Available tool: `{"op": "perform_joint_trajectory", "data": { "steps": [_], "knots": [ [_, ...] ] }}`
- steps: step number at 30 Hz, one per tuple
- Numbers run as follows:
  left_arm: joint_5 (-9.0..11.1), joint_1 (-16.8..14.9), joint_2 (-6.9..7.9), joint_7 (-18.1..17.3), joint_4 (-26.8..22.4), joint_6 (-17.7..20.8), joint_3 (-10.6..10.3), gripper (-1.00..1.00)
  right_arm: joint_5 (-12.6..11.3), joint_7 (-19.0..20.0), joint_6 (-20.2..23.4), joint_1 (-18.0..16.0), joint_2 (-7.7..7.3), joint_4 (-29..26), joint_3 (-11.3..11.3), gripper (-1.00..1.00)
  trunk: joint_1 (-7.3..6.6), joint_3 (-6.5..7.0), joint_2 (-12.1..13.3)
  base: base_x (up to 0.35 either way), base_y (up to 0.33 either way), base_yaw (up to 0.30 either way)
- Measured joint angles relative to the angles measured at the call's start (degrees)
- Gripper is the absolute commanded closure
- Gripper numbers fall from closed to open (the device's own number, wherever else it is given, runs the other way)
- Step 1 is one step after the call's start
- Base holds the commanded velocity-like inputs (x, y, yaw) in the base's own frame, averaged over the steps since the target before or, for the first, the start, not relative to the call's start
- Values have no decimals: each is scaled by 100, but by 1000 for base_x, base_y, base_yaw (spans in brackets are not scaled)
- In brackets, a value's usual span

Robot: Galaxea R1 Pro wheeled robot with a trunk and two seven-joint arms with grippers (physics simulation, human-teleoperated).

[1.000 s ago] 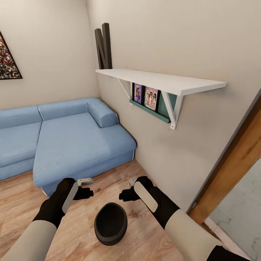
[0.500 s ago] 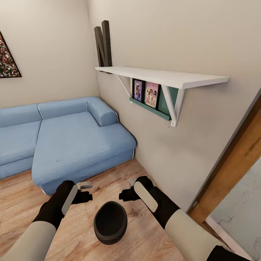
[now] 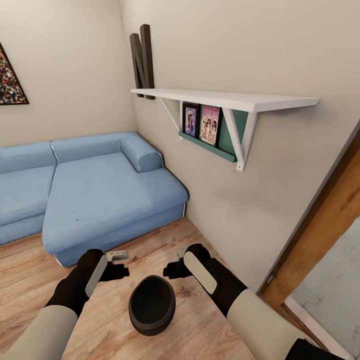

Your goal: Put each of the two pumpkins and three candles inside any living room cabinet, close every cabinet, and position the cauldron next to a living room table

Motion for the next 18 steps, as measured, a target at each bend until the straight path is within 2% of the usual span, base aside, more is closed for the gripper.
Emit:
{"op": "perform_joint_trajectory", "data": {
  "steps": [7,12,18],
  "knots": [
    [-1,1,-19,-13,6,0,-13,-100,0,6,-2,-1,0,6,37,-100,154,-126,-281,0,0,0],
    [-8,1,-26,-20,22,-299,-20,-100,3,18,-13,0,0,10,41,-100,264,-215,-481,0,0,0],
    [-5,2,-27,-35,-27,-405,-27,-100,3,23,-29,0,0,16,41,-100,395,-323,-722,0,0,0]
  ]
}}
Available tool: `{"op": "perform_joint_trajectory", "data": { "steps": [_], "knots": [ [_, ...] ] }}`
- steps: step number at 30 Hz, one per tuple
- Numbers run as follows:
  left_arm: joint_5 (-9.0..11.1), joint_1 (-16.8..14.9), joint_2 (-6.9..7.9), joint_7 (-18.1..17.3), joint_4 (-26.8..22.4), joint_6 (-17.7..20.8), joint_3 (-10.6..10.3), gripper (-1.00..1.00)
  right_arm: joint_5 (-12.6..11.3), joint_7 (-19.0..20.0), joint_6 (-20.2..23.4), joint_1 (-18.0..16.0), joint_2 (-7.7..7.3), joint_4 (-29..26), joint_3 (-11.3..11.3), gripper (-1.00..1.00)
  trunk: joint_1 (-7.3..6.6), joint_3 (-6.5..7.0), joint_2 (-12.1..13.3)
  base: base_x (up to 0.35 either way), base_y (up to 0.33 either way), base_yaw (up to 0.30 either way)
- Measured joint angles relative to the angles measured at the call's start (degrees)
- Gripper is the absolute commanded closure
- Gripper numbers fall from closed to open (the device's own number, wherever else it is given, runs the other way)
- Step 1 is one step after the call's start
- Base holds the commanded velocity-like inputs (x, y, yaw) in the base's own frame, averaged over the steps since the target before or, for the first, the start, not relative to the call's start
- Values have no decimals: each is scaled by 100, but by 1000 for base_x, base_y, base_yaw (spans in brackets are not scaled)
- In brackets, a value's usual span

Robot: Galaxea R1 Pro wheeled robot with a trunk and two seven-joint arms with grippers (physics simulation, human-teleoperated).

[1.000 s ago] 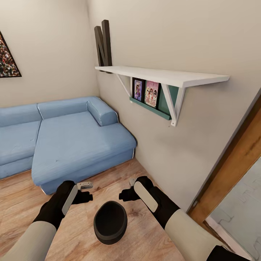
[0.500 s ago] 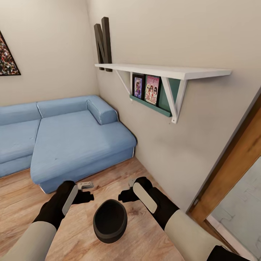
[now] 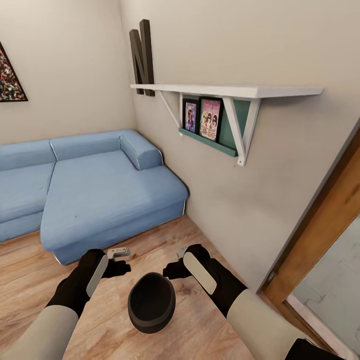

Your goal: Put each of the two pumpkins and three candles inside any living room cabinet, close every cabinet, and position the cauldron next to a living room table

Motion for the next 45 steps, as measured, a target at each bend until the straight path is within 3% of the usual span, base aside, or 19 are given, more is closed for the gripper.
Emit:
{"op": "perform_joint_trajectory", "data": {
  "steps": [25,34,45],
  "knots": [
    [-5,-1,42,-93,52,-18,-9,-100,4,1,-51,9,0,-72,29,-100,549,-449,-1003,0,0,2],
    [14,-1,44,-337,52,-24,-12,-100,1,0,-114,9,0,-77,34,-100,747,-604,-1364,0,0,215],
    [3,0,42,-369,60,-67,-12,-100,0,1,-119,10,0,-77,35,-100,989,-800,-1805,0,0,149]
  ]
}}
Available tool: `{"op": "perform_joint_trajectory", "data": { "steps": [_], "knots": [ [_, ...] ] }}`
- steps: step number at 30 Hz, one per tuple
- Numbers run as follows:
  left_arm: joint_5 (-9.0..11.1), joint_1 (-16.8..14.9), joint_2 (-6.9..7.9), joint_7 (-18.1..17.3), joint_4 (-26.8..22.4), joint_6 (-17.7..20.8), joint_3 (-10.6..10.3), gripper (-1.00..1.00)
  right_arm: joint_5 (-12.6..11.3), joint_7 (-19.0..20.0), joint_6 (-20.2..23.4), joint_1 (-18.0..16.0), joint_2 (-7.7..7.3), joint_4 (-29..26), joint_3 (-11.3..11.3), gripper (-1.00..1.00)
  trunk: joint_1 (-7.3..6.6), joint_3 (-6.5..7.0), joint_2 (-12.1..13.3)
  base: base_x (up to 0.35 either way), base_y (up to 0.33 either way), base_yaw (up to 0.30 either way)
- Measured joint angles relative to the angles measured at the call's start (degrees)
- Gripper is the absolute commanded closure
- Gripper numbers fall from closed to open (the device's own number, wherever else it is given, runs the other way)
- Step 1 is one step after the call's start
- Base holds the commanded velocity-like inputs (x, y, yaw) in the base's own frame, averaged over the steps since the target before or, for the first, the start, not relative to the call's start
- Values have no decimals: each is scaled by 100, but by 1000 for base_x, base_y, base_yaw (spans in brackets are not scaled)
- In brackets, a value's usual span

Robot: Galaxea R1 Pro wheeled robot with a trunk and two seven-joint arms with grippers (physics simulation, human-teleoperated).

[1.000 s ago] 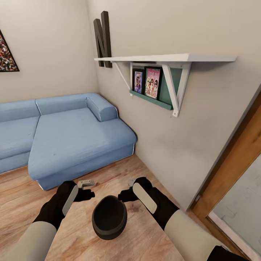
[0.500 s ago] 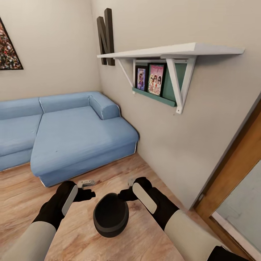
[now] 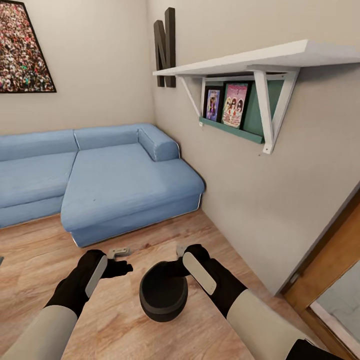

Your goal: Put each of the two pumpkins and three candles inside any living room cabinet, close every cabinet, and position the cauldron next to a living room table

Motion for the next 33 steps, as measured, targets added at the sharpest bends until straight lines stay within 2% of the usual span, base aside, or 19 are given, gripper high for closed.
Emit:
{"op": "perform_joint_trajectory", "data": {
  "steps": [4,9,12,33],
  "knots": [
    [-1,-1,2,-66,9,-125,-3,-100,0,1,0,5,0,0,-6,-100,88,-72,-160,0,0,-38],
    [16,-1,7,-363,19,-248,-13,-100,2,1,2,9,0,-2,-12,-100,198,-156,-361,0,0,-185],
    [17,0,10,-426,18,-306,-14,-100,1,1,1,9,0,-1,-10,-100,264,-207,-481,0,0,-100],
    [-1,-2,2,-567,312,-352,-22,-100,0,0,0,9,0,0,-9,-100,725,-582,-1324,0,0,-9]
  ]
}}
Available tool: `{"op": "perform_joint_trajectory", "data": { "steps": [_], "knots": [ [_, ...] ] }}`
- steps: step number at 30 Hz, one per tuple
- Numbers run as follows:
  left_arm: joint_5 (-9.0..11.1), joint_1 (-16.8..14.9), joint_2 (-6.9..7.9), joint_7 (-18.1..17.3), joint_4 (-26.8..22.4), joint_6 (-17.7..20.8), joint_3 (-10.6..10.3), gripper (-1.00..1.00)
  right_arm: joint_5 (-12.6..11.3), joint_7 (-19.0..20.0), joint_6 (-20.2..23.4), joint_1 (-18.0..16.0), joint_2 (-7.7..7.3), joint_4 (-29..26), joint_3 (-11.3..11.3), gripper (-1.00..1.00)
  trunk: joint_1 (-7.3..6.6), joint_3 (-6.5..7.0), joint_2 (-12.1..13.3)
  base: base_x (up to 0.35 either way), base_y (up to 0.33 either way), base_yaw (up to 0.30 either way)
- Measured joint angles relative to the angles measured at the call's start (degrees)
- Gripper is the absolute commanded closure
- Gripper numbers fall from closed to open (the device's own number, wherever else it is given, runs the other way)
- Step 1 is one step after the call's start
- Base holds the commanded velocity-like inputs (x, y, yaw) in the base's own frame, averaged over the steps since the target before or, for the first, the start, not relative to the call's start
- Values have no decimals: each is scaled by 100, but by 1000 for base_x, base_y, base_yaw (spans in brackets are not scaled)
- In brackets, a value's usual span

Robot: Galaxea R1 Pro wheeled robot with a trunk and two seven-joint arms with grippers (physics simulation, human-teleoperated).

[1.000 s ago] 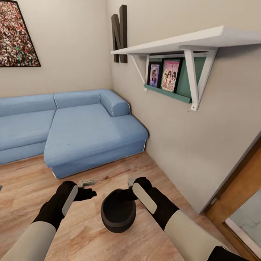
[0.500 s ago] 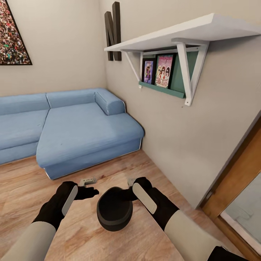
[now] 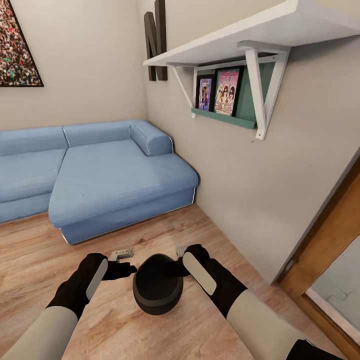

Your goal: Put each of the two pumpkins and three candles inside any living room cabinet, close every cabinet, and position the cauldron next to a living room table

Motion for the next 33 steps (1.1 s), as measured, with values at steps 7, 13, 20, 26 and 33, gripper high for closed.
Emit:
{"op": "perform_joint_trajectory", "data": {
  "steps": [7,13,20,26,33],
  "knots": [
    [-3,0,-5,-30,5,-1,-3,-100,0,0,0,0,0,0,0,-100,154,-126,-281,0,0,0],
    [-3,0,-26,-33,5,-45,-29,-100,1,0,0,3,0,0,0,-100,154,-126,-282,0,0,0],
    [-4,0,-26,-34,2,-117,-48,-100,0,0,0,6,0,0,0,-100,153,-126,-282,78,11,0],
    [-4,0,-27,-35,3,-131,-52,-100,0,0,0,8,0,-8,0,-100,154,-126,-282,99,11,0],
    [-4,0,-24,-35,5,-132,-53,-100,0,0,-3,8,0,-9,0,-100,152,-126,-282,173,2,-3]
  ]
}}
